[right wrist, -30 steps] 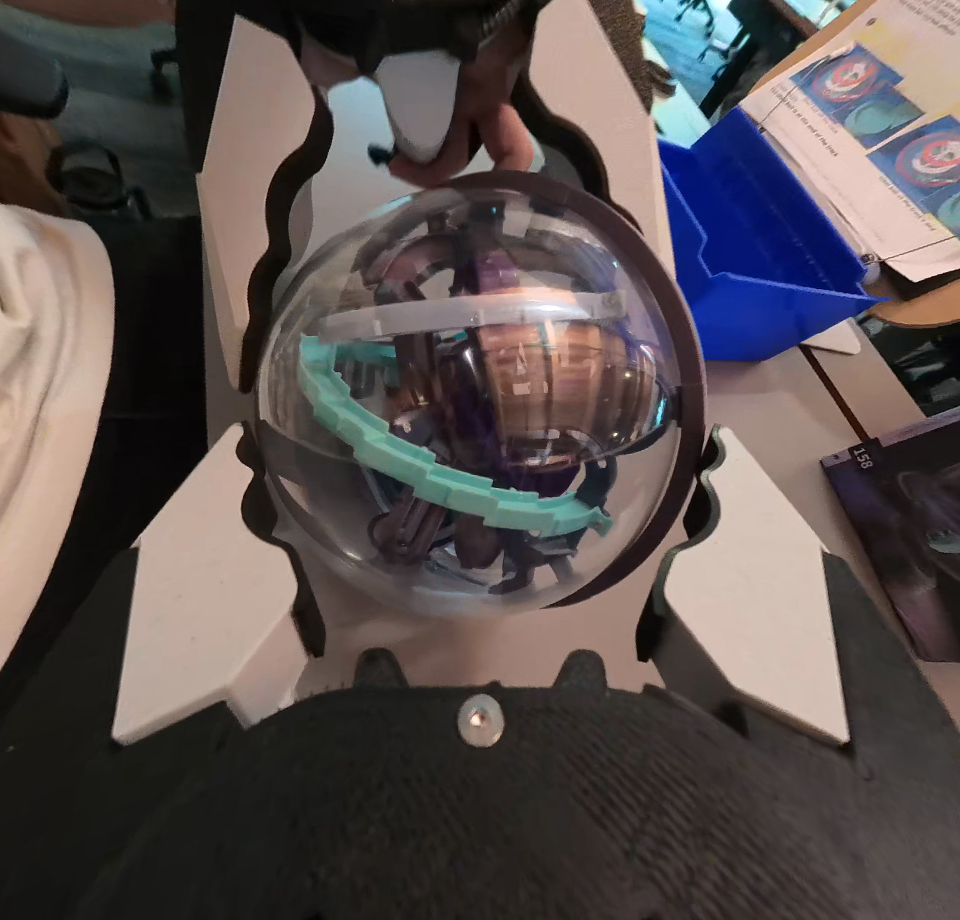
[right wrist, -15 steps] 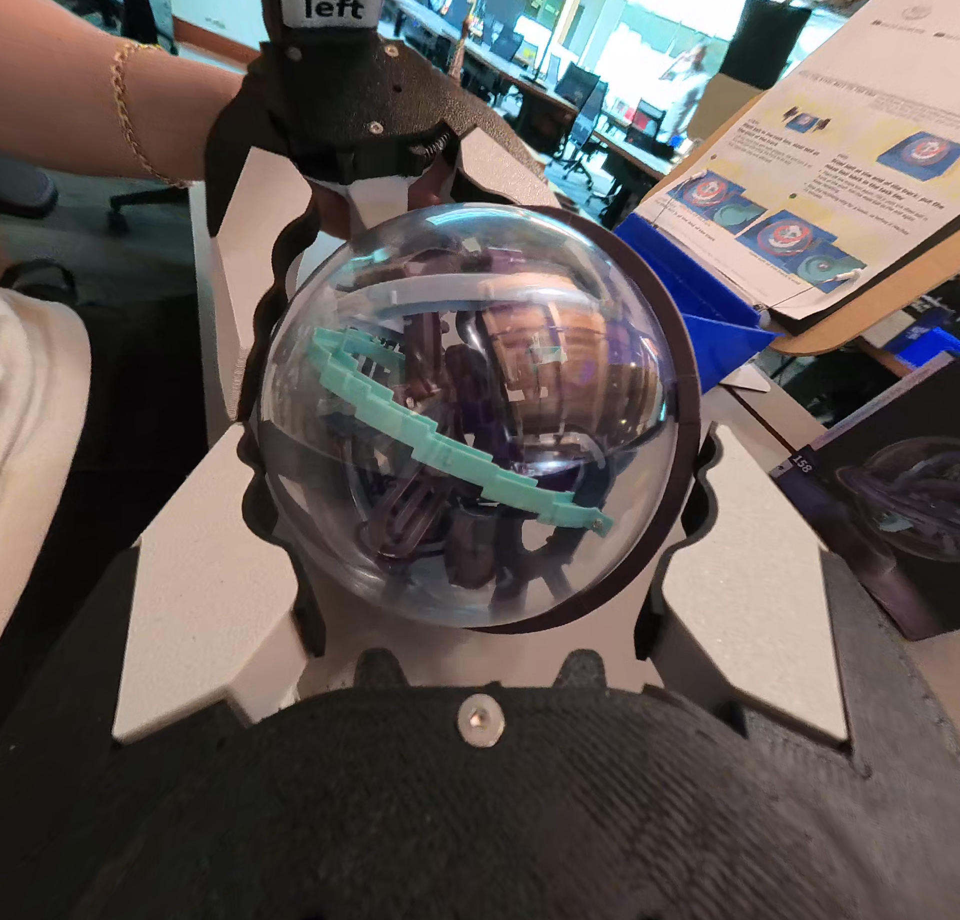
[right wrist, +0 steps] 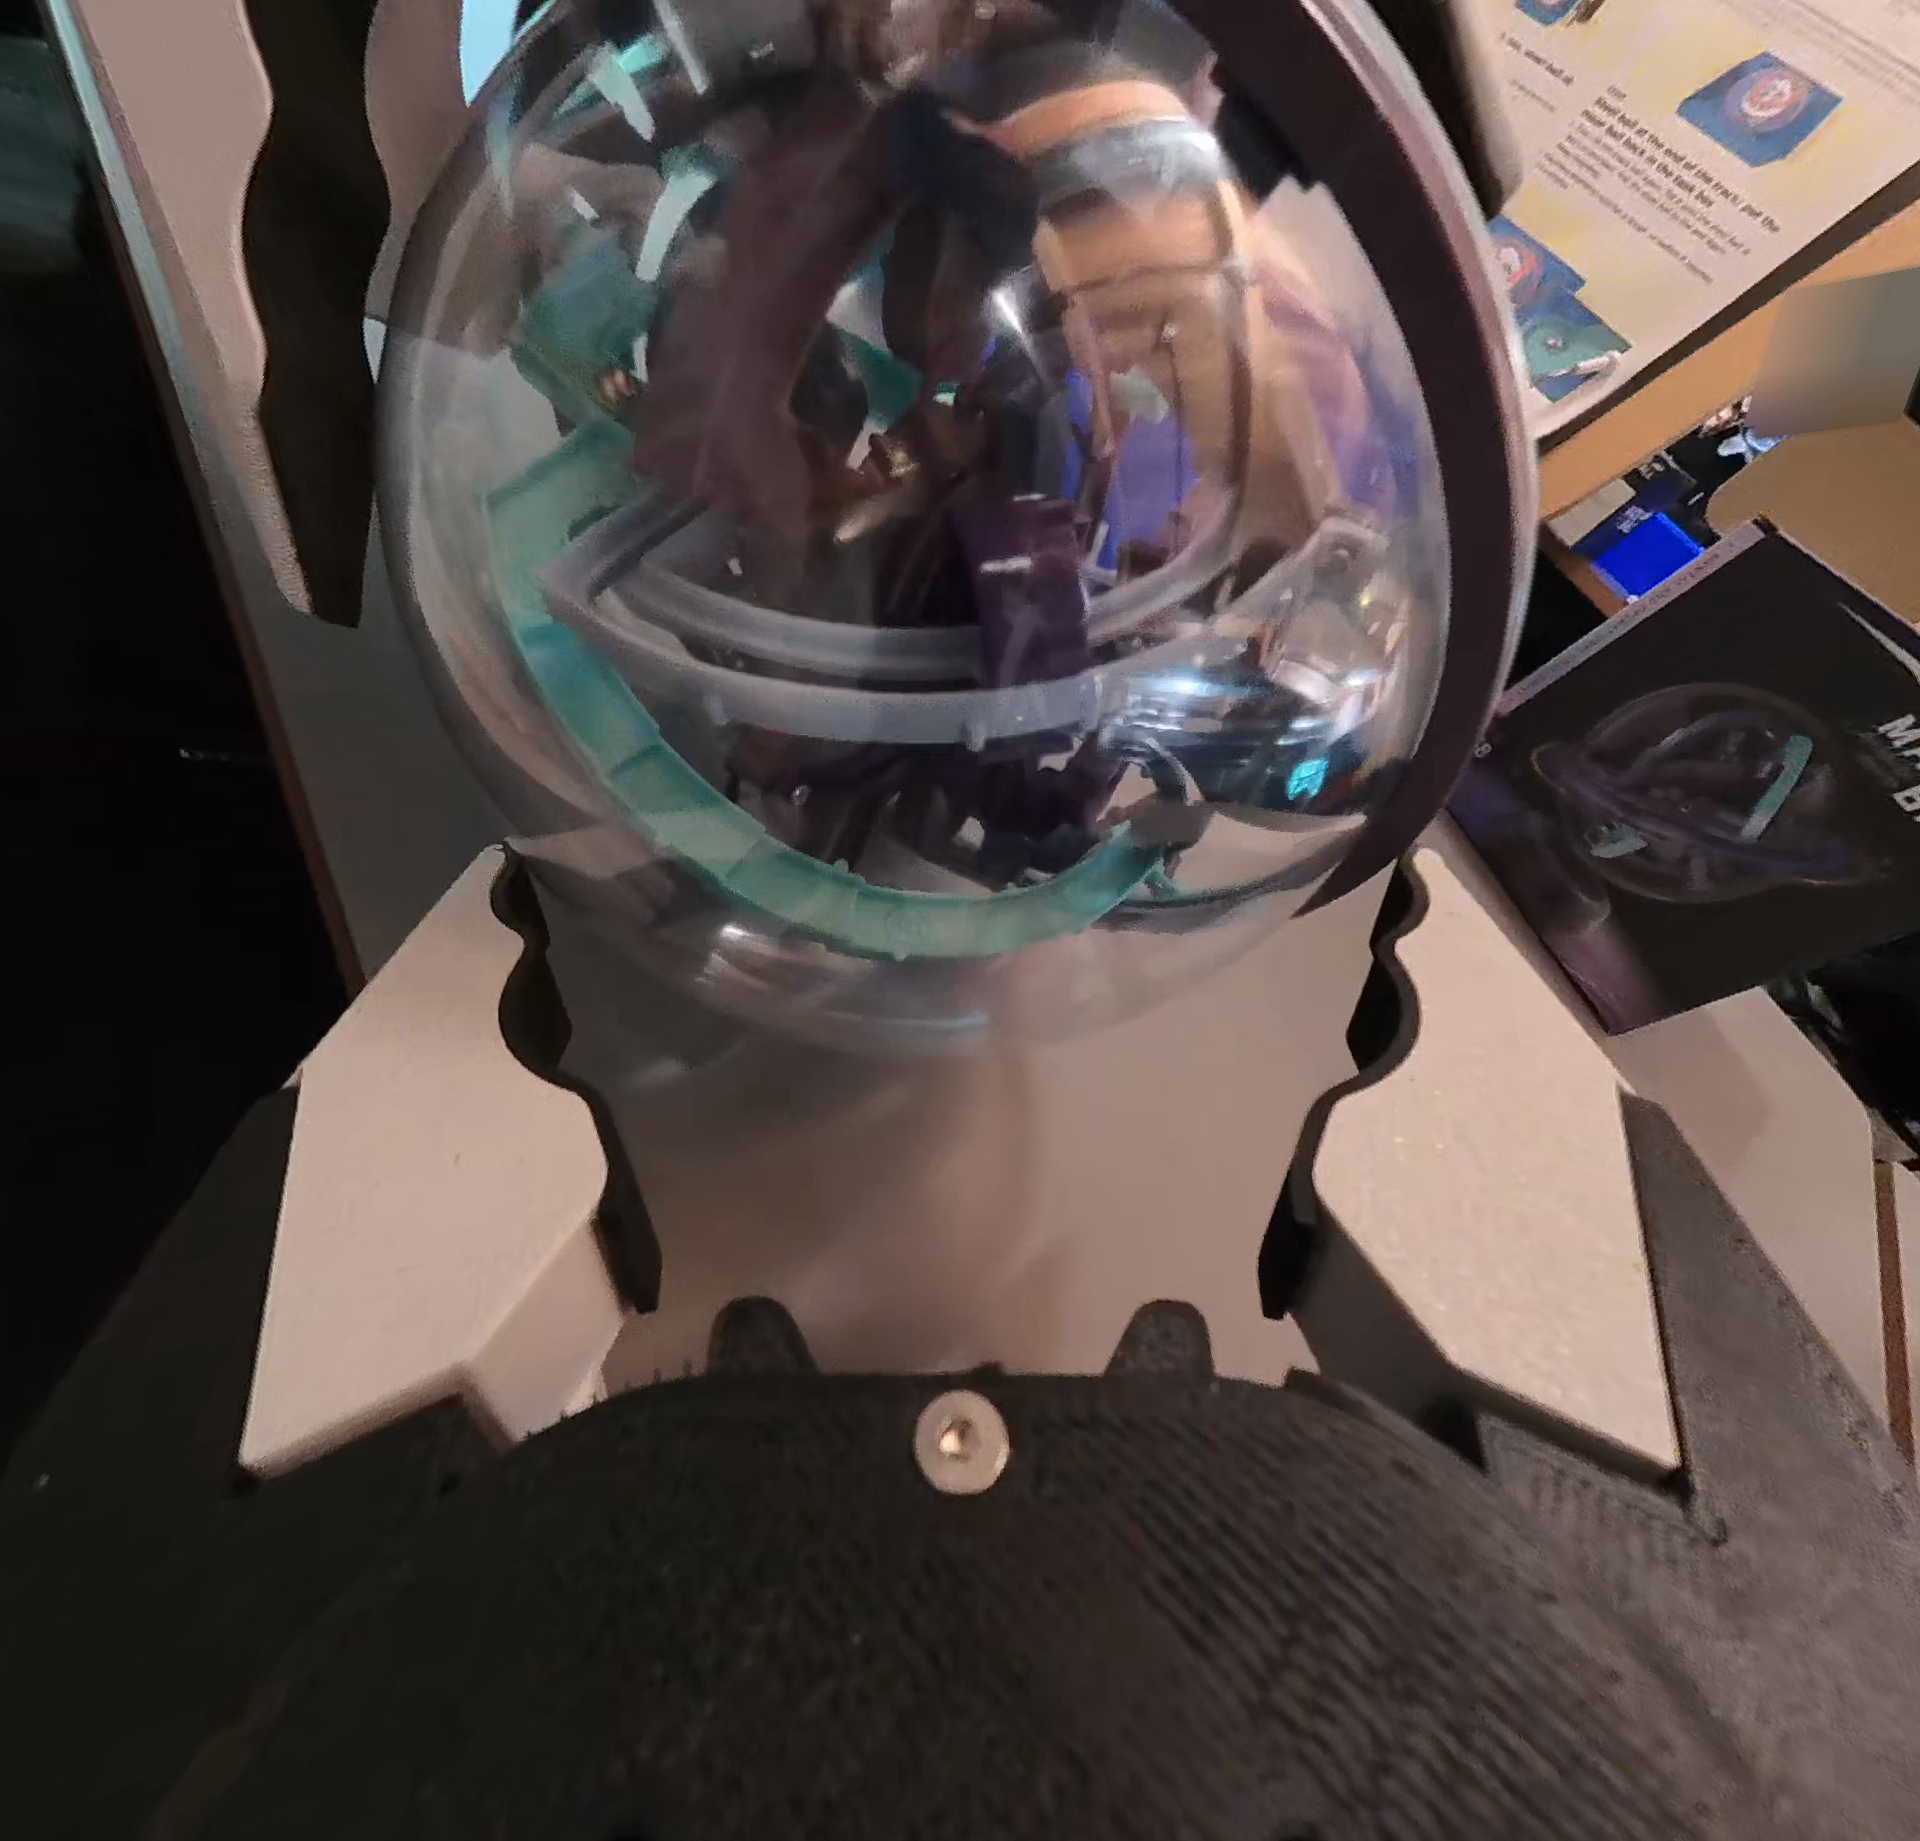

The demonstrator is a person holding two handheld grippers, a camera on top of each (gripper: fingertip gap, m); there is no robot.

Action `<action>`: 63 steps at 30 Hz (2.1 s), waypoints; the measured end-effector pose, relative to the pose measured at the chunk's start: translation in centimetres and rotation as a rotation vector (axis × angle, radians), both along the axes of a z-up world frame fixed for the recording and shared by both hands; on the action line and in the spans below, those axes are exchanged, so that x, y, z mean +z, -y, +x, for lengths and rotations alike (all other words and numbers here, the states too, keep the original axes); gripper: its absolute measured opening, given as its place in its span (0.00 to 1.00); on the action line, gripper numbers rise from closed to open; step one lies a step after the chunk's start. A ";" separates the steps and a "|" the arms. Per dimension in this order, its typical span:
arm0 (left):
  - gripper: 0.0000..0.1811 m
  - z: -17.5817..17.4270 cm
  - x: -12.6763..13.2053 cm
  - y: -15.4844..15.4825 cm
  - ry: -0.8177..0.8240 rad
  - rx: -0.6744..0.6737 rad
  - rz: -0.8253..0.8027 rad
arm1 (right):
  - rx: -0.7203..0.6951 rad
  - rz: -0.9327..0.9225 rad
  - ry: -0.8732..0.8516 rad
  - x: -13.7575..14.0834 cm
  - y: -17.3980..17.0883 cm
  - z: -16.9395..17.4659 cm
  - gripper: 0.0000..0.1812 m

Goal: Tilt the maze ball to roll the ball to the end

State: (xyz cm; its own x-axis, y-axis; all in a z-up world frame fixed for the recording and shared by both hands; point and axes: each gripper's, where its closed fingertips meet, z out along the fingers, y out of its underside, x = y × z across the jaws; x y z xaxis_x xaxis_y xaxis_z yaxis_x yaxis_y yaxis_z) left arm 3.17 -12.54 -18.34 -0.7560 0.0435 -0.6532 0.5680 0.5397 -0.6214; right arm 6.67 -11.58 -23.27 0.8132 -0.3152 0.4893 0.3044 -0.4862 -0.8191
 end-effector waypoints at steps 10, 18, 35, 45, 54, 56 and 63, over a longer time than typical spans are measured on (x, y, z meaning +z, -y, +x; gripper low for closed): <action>0.79 1.6 0.6 -1.3 -0.154 0.008 -0.030 | 0.007 0.052 -0.060 1.1 -1.0 0.5 0.83; 0.80 3.6 1.0 -1.9 -0.317 0.060 -0.099 | 0.049 0.062 -0.023 2.7 -1.7 1.3 0.81; 0.81 2.8 -0.1 -6.1 -0.646 0.232 -0.342 | 0.353 0.218 -0.261 4.1 -4.3 -0.7 0.78; 0.87 2.8 -0.9 -6.5 -0.440 0.173 -0.214 | 0.528 0.076 -0.372 4.0 -5.6 -0.1 0.79; 0.84 4.3 -1.6 -9.5 -0.554 0.460 -0.355 | 0.325 0.173 -0.208 5.2 -5.1 0.8 0.67; 0.83 3.8 -1.9 -9.3 -0.556 0.451 -0.354 | 0.335 0.097 -0.182 3.8 -5.2 -0.1 0.67; 0.84 4.1 -0.1 -9.7 -0.263 0.351 -0.208 | 0.384 -0.053 -0.152 2.6 -6.1 1.1 0.72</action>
State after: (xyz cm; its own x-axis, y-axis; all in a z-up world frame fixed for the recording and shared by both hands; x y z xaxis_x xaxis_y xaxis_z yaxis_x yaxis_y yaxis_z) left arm 7.22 -2.88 -18.47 -0.8424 -0.3549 -0.4055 0.1830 0.5194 -0.8347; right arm 7.76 -5.44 -20.62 0.9310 0.0477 0.3620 0.3495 -0.4031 -0.8458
